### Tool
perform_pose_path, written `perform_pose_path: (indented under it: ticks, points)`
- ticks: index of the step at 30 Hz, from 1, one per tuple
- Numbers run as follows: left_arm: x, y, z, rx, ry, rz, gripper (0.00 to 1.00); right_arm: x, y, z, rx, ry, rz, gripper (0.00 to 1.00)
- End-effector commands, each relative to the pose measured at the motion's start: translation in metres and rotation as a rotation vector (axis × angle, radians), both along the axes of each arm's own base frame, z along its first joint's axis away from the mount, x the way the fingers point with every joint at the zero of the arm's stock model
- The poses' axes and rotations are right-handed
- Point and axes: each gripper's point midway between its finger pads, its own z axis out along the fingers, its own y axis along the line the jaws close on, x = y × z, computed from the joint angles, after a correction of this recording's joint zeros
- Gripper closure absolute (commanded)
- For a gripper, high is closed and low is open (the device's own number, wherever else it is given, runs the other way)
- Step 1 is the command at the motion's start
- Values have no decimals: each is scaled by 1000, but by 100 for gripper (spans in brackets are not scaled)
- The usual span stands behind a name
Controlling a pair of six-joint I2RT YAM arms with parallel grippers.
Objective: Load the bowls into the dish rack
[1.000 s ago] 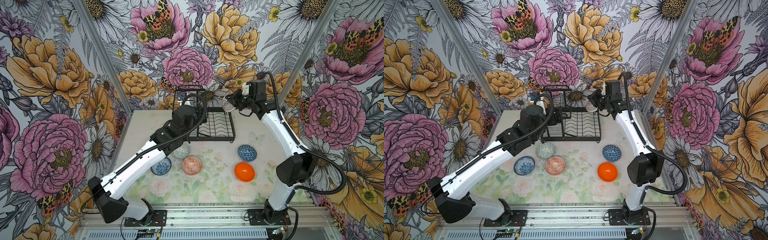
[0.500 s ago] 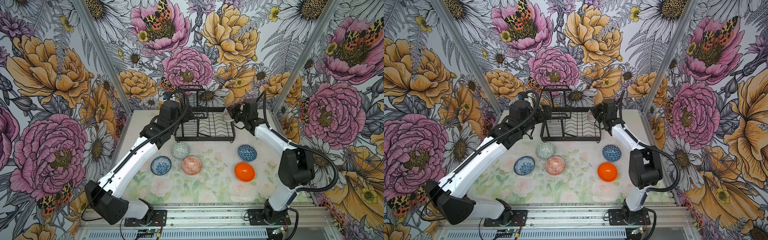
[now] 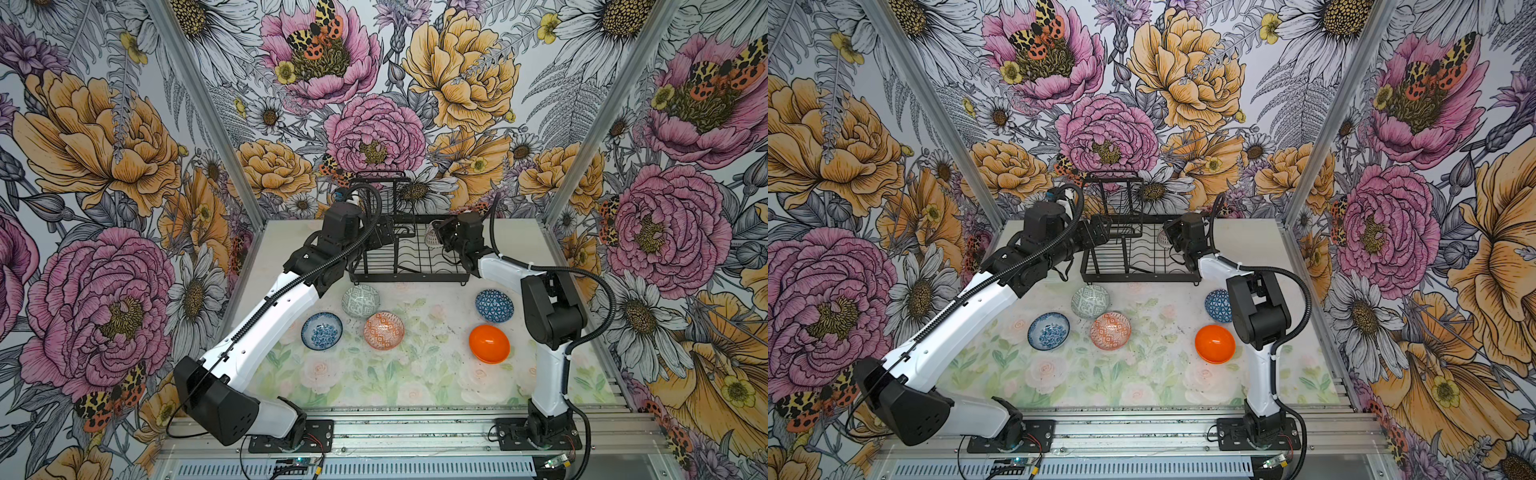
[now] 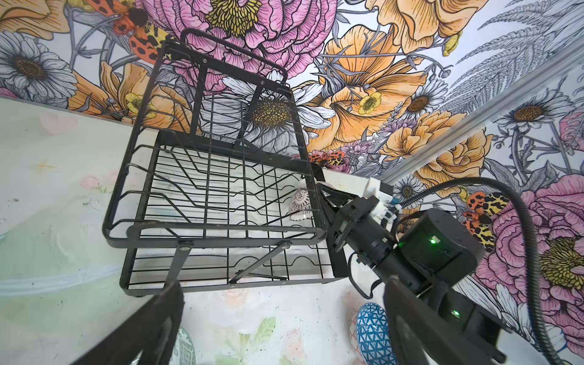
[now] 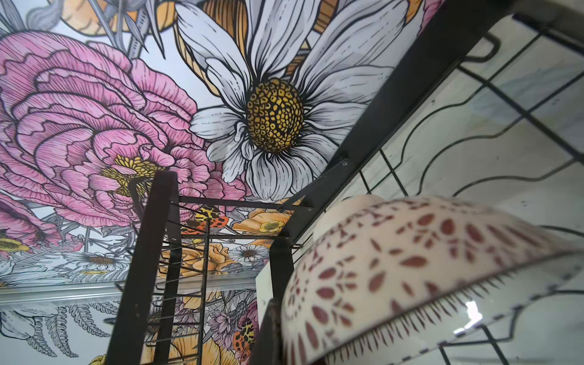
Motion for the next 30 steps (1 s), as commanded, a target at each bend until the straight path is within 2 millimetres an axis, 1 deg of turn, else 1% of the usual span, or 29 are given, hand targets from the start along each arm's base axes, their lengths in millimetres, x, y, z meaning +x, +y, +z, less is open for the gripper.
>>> perform_pose_path:
  ticks: [1,7,13,20,30]
  points:
    - [-1,0,-9,-15,29,-15,1,20,15,69,81,-204,-6,100]
    - [2,-1,-15,-27,51,-31,1,36,36,53,118,-190,9,100]
    - [13,-2,-15,-38,61,-50,2,49,46,44,133,-186,15,100]
    - [23,-10,-30,-18,110,-74,1,61,57,32,157,-185,17,100]
    - [35,-17,-32,21,131,-102,1,80,71,14,189,-173,16,100]
